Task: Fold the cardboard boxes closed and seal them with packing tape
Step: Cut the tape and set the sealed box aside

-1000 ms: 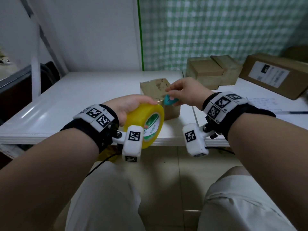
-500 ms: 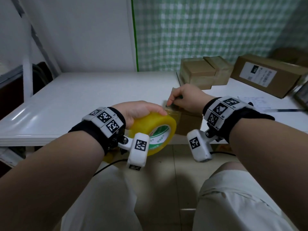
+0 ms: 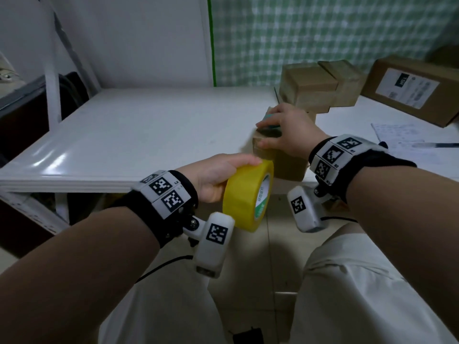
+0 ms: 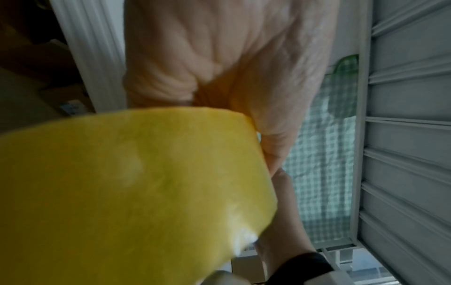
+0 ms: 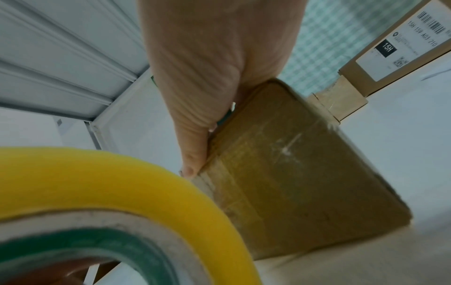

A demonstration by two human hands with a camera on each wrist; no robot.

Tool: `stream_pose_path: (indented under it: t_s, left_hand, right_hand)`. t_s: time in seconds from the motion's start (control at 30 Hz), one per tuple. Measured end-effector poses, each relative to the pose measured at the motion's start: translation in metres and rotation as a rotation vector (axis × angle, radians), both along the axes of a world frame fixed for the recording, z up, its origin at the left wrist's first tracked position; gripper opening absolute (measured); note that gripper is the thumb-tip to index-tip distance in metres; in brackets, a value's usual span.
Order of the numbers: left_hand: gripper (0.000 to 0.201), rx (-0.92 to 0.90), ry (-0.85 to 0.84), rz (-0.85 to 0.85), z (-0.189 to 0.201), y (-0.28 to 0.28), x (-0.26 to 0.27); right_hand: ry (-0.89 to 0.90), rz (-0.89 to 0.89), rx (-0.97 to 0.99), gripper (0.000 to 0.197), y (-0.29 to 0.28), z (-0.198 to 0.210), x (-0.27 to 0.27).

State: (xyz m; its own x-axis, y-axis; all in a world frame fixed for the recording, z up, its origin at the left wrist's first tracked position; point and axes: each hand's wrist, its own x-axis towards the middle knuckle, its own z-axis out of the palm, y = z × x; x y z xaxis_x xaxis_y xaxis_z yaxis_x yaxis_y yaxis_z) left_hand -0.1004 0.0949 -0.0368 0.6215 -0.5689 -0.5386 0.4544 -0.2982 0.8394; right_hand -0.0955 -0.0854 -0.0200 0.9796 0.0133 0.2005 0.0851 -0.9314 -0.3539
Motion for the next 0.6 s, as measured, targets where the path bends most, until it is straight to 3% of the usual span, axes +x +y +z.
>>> stream_pose_path:
  t_s: [0.17, 0.3, 0.47, 0.6]
  left_hand:
    - [0.023, 0.022, 0.056, 0.017, 0.001, -0.003, -0.003]
    - [0.031, 0.055, 0.027, 0.088, -0.006, -0.006, -0.001]
    - [0.032, 0.05, -0.013, 0.138, -0.009, -0.01, 0.003]
    - [0.007, -0.004, -0.053, 0.143, -0.007, -0.013, 0.0]
  right_hand:
    - [-0.007, -0.021, 0.003, 0.049, 0.002, 0.0, 0.002]
    - [0.028, -0.027, 0.002, 0.048, 0.002, 0.003, 0.003]
    - [-0.046, -0.024, 0.173, 0.033, -0.002, 0.016, -0.001]
    - [-0.016, -0.009, 0.259, 0.037, -0.002, 0.022, -0.009]
